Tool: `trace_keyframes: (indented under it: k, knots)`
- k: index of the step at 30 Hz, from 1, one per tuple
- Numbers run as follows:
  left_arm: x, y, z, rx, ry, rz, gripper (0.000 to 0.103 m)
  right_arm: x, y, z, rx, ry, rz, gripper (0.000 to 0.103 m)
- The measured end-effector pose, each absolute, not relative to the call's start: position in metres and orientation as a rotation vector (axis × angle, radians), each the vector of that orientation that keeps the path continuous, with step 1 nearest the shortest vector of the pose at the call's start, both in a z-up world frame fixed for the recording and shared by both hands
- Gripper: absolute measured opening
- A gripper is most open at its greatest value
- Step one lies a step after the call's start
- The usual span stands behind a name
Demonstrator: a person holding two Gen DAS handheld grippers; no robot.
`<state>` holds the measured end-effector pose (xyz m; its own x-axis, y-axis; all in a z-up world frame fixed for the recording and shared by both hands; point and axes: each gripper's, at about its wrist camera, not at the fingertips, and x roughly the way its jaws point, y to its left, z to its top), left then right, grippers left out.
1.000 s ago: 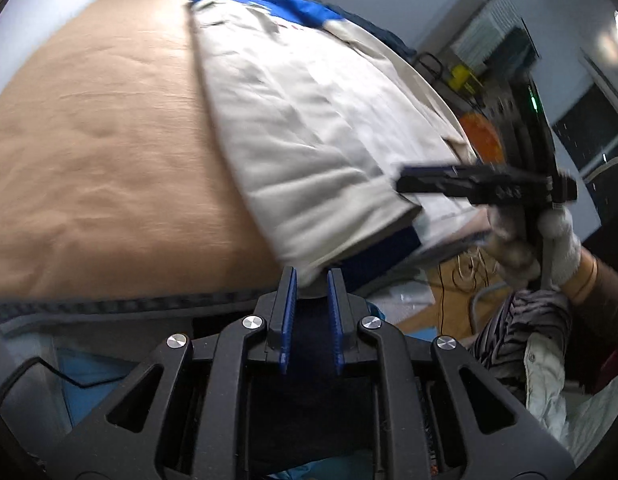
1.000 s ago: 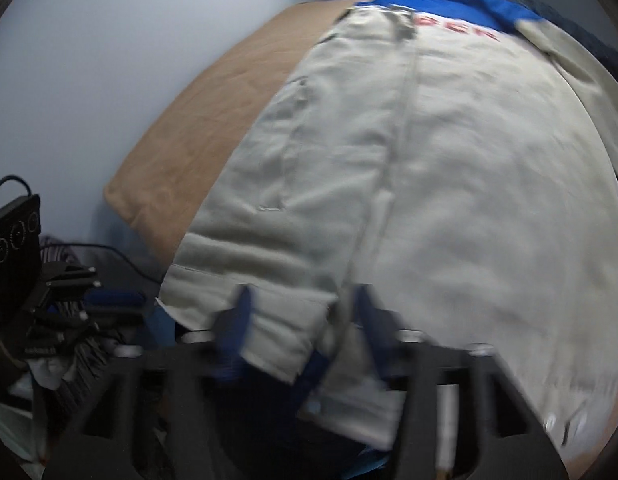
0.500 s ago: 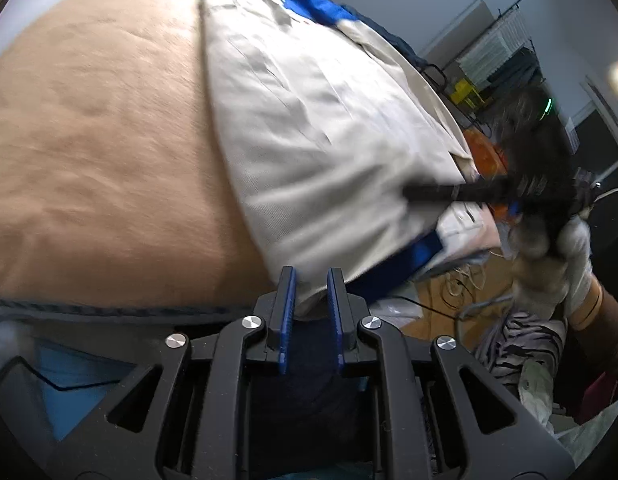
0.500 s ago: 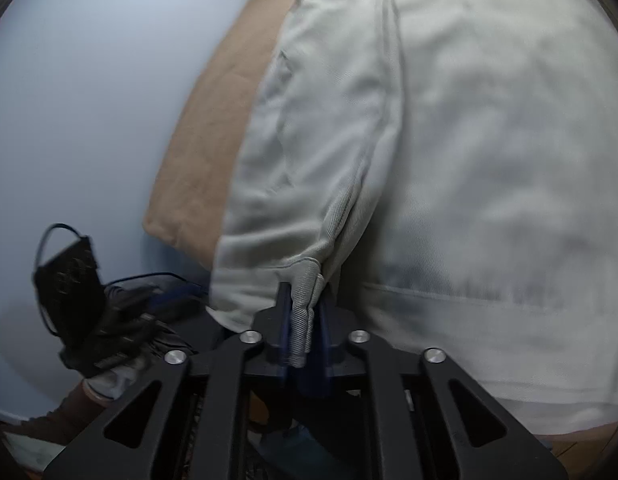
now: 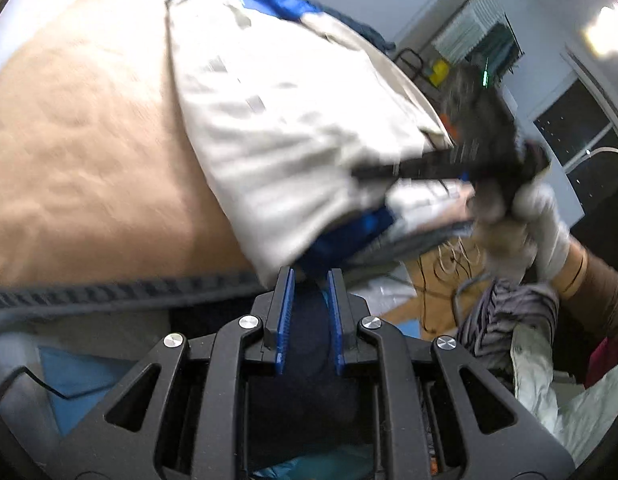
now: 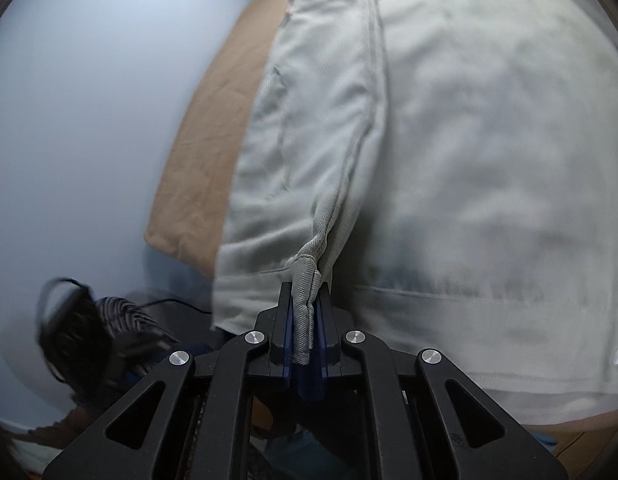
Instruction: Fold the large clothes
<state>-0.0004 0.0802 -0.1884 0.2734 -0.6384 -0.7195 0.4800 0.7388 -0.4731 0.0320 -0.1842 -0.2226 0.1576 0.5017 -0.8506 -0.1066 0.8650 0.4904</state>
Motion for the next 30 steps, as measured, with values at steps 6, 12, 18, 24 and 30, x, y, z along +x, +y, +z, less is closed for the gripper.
trace_keyframes:
  k: [6, 12, 18, 24, 30]
  knots:
    - [0.031, 0.062, -0.180, -0.126, 0.992, -0.715, 0.014, 0.025, -0.169, -0.228, 0.210, 1.306, 0.430, 0.011]
    - [0.040, 0.017, -0.199, -0.020, 0.995, -0.740, 0.014, 0.007, -0.169, -0.201, 0.072, 1.157, 0.393, 0.014]
    - [0.036, -0.002, -0.215, 0.051, 1.033, -0.752, 0.014, -0.004, -0.212, -0.172, 0.105, 1.007, 0.305, 0.015]
    - [0.027, -0.011, -0.211, 0.179, 1.027, -0.769, 0.014, 0.001, -0.287, -0.146, 0.144, 0.968, 0.180, 0.045]
    - [0.023, -0.007, -0.168, 0.141, 0.967, -0.799, 0.014, -0.004, -0.372, -0.117, 0.163, 0.911, 0.034, 0.046]
